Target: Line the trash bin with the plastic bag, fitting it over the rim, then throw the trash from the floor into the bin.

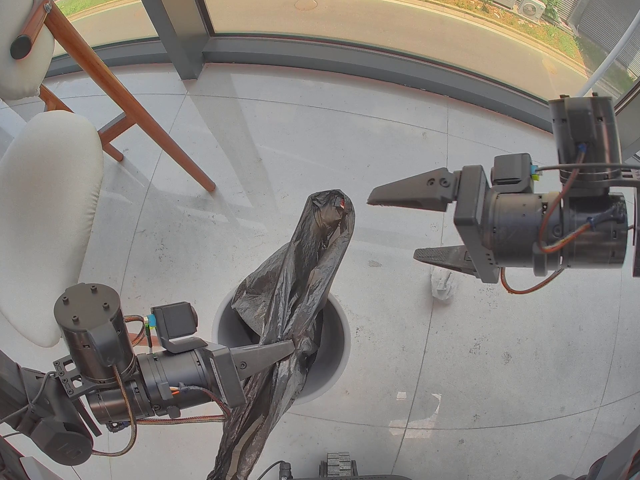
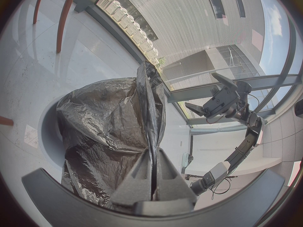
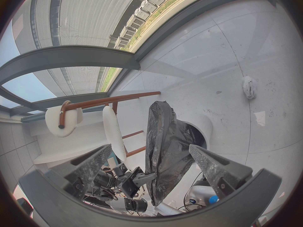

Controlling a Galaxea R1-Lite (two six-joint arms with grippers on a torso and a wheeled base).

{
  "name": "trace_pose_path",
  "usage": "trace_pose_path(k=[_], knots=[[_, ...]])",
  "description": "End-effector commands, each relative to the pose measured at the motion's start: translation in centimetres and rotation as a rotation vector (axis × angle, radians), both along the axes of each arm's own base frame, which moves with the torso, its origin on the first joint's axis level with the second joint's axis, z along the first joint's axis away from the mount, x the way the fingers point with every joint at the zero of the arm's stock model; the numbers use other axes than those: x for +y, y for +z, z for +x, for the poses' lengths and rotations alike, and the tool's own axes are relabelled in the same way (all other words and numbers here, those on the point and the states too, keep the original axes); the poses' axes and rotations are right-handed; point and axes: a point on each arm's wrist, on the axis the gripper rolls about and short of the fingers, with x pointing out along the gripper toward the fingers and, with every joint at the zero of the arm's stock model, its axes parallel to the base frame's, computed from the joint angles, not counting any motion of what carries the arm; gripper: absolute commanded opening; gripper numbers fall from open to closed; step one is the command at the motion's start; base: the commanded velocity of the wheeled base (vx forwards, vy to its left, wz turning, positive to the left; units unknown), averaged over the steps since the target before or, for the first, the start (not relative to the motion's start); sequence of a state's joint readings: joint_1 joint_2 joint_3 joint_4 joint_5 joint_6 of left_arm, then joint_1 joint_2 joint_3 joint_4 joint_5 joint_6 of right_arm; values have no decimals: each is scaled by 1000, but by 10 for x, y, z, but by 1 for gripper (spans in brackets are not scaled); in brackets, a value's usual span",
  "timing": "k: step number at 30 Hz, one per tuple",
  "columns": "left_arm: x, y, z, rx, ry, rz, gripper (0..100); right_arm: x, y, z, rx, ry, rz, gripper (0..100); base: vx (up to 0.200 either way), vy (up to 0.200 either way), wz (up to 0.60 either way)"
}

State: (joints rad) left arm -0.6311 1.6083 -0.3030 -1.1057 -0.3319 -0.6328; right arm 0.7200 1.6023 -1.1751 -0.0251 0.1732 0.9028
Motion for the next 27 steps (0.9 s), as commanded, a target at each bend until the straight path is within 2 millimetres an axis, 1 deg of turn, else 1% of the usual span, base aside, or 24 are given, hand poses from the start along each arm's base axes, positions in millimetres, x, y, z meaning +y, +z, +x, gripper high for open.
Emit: trace_pose_path(k=[1, 4, 5, 10, 12, 18, 23, 25, 27], knots=[[0, -1, 0, 3, 1, 1, 0, 16, -13, 15, 32, 5, -26, 100, 0, 0, 0], [0, -1, 0, 5, 1, 3, 0, 22, -14, 20, 32, 8, -26, 100, 0, 0, 0], [0, -2, 0, 4, 1, 4, 0, 27, -15, 20, 34, 20, -27, 100, 0, 0, 0], [1, -2, -1, -2, -1, 12, 0, 34, -23, 21, 47, 26, -52, 100, 0, 0, 0], [1, -3, -1, -8, -3, 21, 0, 42, -32, 24, 45, 5, -81, 100, 0, 0, 0], [1, -3, -1, -8, -3, 21, 0, 54, -26, 30, 26, -4, -64, 100, 0, 0, 0], [1, -3, -1, -8, -5, 21, 0, 61, -29, 35, 29, -1, -65, 100, 0, 0, 0], [1, -4, -1, -7, -5, 22, 0, 66, -37, 39, 41, 0, -77, 100, 0, 0, 0], [1, -4, -1, -7, -5, 22, 0, 71, -40, 39, 44, 8, -83, 100, 0, 0, 0]])
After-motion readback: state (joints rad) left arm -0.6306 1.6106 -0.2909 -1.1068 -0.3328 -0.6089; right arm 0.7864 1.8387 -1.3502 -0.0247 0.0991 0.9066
